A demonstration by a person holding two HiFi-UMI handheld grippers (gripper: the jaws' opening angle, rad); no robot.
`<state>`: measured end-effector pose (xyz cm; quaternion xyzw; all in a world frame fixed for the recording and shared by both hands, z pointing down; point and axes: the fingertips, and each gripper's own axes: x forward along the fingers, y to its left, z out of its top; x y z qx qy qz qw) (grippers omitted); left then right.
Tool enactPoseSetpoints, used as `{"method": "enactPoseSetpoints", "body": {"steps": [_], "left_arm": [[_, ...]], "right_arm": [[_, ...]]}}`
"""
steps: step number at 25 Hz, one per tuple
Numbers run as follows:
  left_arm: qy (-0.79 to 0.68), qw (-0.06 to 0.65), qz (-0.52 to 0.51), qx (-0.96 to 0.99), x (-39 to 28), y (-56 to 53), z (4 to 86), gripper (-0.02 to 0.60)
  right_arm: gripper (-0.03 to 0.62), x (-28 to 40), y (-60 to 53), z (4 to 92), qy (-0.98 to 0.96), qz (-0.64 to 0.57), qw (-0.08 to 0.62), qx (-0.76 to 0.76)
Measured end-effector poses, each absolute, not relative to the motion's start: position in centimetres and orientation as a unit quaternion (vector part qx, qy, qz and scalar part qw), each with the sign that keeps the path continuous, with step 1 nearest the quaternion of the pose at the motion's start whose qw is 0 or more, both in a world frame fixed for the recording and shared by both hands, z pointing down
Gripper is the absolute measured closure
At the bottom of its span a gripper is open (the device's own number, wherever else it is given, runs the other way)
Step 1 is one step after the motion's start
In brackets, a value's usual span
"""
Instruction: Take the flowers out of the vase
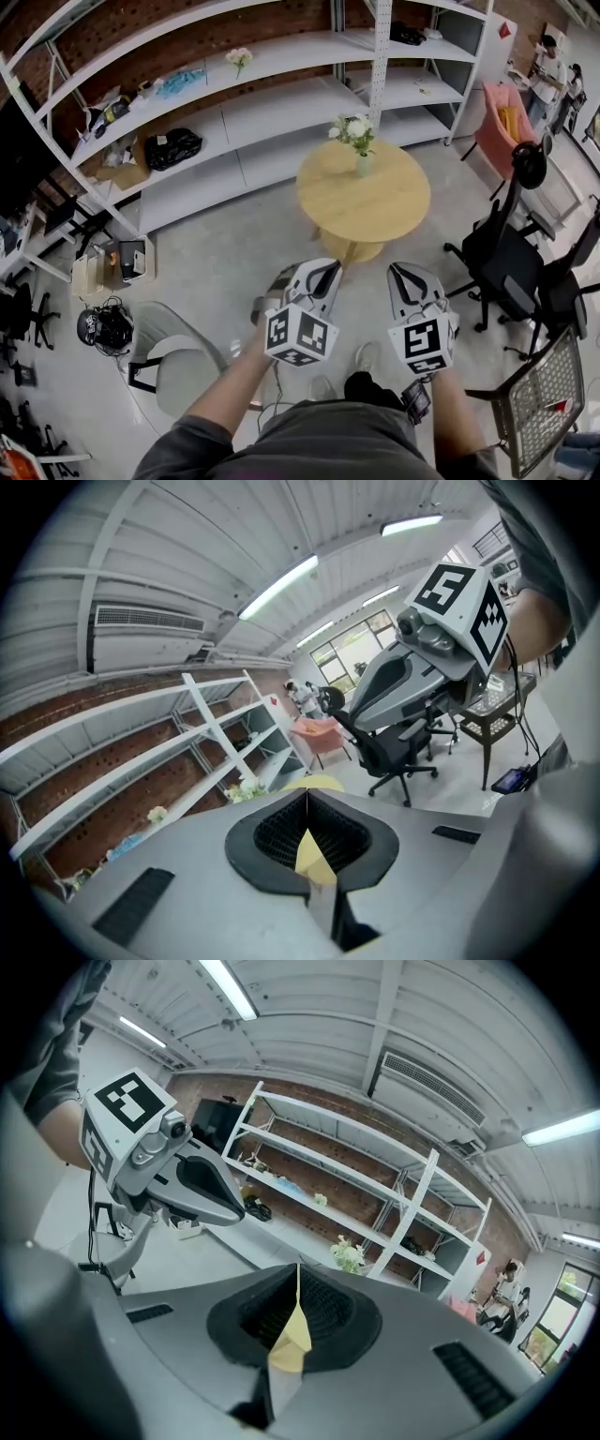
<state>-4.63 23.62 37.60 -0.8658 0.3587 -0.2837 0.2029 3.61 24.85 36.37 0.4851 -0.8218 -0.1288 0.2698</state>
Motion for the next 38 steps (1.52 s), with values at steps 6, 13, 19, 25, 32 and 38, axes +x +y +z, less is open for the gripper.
{"method": "enactPoseSetpoints", "body": {"steps": [6, 13, 19, 25, 32, 38], "left_arm": [[0.369, 0.211, -0.308, -0.851, -1.8, 19.2, 37.8, 0.571], [0.384, 0.208, -0.33, -0.837, 2.6, 11.8, 37.8, 0.552], [0.401, 0.207, -0.346, -0.823, 5.3, 6.7, 37.3, 0.534], [0.41, 0.207, -0.35, -0.816, 7.0, 2.4, 36.6, 0.528], [0.41, 0.192, -0.347, -0.822, 7.4, -1.8, 37.7, 0.526], [0.4, 0.18, -0.341, -0.831, 5.7, -6.6, 39.1, 0.526]], "right_arm": [[0.579, 6.0, 19.8, 37.1, -0.834, -0.118, 0.259, 0.473], [0.579, 9.4, 11.9, 37.0, -0.85, -0.115, 0.248, 0.45], [0.579, 11.9, 6.6, 36.7, -0.861, -0.117, 0.238, 0.433], [0.577, 13.9, 2.5, 36.2, -0.865, -0.12, 0.233, 0.428], [0.577, 14.1, -1.8, 37.1, -0.864, -0.115, 0.247, 0.425], [0.577, 13.0, -6.4, 38.3, -0.852, -0.111, 0.269, 0.435]]}}
